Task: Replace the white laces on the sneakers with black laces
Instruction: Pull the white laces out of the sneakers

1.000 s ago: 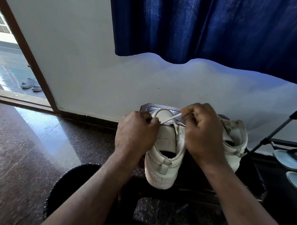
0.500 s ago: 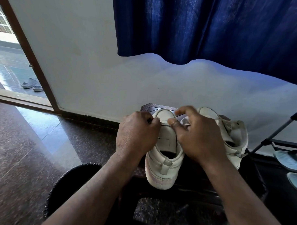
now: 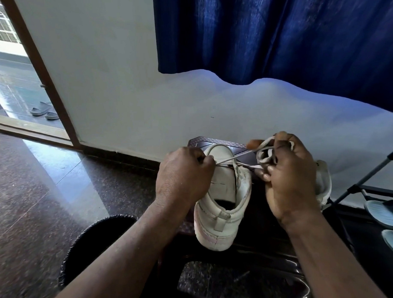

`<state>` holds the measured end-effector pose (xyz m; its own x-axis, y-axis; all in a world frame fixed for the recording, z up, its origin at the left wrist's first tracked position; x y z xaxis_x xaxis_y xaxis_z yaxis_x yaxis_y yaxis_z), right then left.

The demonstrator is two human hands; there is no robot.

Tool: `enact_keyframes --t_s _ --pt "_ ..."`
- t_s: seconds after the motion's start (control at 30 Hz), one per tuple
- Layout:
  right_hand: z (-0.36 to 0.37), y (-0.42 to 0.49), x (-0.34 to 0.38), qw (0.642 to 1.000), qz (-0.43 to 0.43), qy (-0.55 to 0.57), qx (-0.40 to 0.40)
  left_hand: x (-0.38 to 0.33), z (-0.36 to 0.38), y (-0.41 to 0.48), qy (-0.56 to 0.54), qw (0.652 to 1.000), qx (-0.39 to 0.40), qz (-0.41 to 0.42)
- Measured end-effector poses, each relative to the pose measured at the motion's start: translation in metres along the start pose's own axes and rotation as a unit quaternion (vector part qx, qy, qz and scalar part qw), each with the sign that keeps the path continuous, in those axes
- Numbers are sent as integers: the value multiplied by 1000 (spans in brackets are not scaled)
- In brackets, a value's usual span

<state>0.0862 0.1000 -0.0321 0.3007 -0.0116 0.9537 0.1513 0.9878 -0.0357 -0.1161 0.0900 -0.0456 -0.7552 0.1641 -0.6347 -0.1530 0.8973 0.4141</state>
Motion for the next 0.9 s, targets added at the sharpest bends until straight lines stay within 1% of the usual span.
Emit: enact_keyframes --t_s 0.03,0.07,0.1,0.13,0.2,0.27,0.3,0.37,0.4,0.5,0.57,0.6,0.63,0.67,0.7,0.73,0.77,0.8,0.83,0.87,0.9 --pt "0 -1 3 997 -31 -65 -14 0 0 0 -1 1000 0 -1" --pt "1 -3 7 983 -79 -160 -33 1 0 0 -2 1000 0 -2" --pt "3 -5 12 954 -130 -265 -49 1 0 -1 -3 1000 0 -4" --pt "7 -7 13 916 -168 -359 -56 1 0 -1 -3 1000 0 -6" --pt "16 -10 9 845 -189 -498 -59 1 0 -1 -4 1000 -2 -8" --pt "22 -11 2 796 -169 -580 -48 2 0 -1 -5 1000 -3 -9" --pt "23 -10 -1 783 -152 -602 -43 2 0 -1 -4 1000 -4 -8" --pt "20 -7 -2 777 -153 -609 -48 1 0 -1 -2 1000 -3 -5" --pt "21 -6 -2 782 -170 -598 -44 1 0 -1 -2 1000 -3 -5" --pt "23 -7 -5 828 -207 -520 -21 1 0 -1 -4 1000 -6 -7" --pt "14 -5 0 863 -221 -451 -60 1 0 -1 -2 1000 -7 -6" --pt "6 -4 4 889 -211 -396 -91 0 0 -1 -1 1000 -6 -4" --pt "-3 -2 7 922 -187 -322 -108 0 0 0 -1 1000 -5 -1" --pt "-9 0 8 955 -153 -232 -106 -1 0 0 -2 1000 -4 1" --pt "-11 3 5 980 -105 -143 -90 -1 0 -1 -2 1000 -3 3" --pt "-10 4 0 994 -57 -67 -63 0 1 -1 -2 1000 -3 2" --pt "-5 3 -4 999 -25 -28 -35 0 0 -1 -2 1000 -3 1" --pt "0 1 -5 999 -12 -33 -15 1 0 -1 -3 1000 -4 -1" --pt "3 -2 -5 997 -16 -70 -14 1 1 -1 -2 1000 -4 -2" --pt "2 -4 -2 990 -38 -131 -29 1 0 -1 -2 1000 -4 -3" --pt "1 -4 1 974 -74 -206 -50 1 0 -1 -1 1000 -4 -4"
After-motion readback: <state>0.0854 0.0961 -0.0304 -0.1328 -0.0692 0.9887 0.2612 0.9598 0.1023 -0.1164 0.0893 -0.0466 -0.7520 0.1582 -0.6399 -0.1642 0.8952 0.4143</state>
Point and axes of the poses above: each hand's wrist, its own y-axis towards the middle knuckle, its own z-axis out of the palm, x = y × z, the point moved 8 cm from there along y, towards the middle knuckle, and after that the axes turned 12 degrees about z, right-handed, at the moved point
